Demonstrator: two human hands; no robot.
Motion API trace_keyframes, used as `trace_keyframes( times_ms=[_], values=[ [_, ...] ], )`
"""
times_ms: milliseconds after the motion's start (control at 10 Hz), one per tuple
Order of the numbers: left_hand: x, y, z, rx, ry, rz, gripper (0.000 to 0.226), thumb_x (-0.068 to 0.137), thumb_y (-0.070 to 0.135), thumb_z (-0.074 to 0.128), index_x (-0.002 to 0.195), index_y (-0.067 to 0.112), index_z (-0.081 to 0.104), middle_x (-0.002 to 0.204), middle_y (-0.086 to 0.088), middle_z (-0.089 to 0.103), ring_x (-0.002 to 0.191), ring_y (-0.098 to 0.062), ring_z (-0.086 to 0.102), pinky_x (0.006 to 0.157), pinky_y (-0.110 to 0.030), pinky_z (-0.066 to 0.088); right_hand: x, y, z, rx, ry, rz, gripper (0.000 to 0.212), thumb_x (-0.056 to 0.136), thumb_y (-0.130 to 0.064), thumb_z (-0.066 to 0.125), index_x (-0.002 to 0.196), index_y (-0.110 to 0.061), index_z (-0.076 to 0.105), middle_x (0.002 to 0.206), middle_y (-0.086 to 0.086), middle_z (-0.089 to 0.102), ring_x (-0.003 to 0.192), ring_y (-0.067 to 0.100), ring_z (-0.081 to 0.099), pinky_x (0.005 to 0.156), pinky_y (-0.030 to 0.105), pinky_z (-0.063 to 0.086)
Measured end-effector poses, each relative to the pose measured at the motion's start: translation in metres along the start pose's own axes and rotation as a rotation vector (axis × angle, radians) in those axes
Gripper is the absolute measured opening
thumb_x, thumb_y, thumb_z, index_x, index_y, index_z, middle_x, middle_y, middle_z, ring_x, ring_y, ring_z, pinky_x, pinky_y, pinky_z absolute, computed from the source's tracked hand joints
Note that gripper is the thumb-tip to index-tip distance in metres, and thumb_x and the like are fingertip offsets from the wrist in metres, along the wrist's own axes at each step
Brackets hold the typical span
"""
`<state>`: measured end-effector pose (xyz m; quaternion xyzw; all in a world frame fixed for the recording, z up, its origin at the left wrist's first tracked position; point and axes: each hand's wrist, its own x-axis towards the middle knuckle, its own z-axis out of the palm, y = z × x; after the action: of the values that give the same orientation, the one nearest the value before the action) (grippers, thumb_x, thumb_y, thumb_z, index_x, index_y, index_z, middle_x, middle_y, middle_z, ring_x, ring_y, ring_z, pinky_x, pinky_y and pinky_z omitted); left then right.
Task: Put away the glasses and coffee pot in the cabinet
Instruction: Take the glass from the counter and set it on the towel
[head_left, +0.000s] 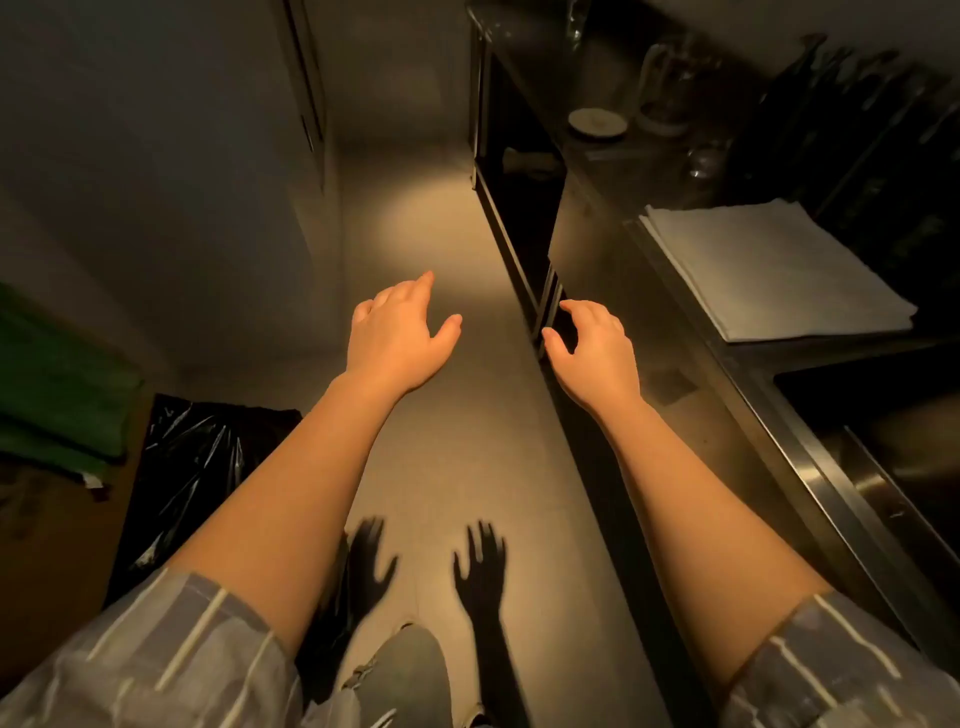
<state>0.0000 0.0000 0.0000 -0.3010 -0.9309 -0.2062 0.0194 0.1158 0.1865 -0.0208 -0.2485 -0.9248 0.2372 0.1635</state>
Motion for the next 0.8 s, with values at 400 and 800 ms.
trace_keyframes(
  times_ms=[400,800],
  values=[
    [0.135,-0.059,0.034,-0.005,-0.037,0.022,0.062,0.096,0.046,0.042,0.148,0.015,0.032,0.147,-0.006,0.044,0.137,-0.025,0.035,0.109,-0.043,0.026,0.132,-0.014,0.07,-0.07,-0.038,0.02,0.047,0.096,-0.038,0.049,0.139,-0.018,0.045,0.143,0.004,0.046,0.133,0.023,0.04,0.109,0.045,0.036],
    [0.319,-0.118,0.031,-0.018,-0.117,0.074,0.065,0.094,0.046,0.043,0.15,0.017,0.028,0.152,-0.007,0.037,0.139,-0.027,0.032,0.11,-0.046,0.026,0.291,-0.052,0.103,-0.041,0.03,0.141,0.047,0.095,-0.036,0.049,0.138,-0.017,0.045,0.142,0.006,0.045,0.128,0.024,0.043,0.105,0.041,0.04]
  ],
)
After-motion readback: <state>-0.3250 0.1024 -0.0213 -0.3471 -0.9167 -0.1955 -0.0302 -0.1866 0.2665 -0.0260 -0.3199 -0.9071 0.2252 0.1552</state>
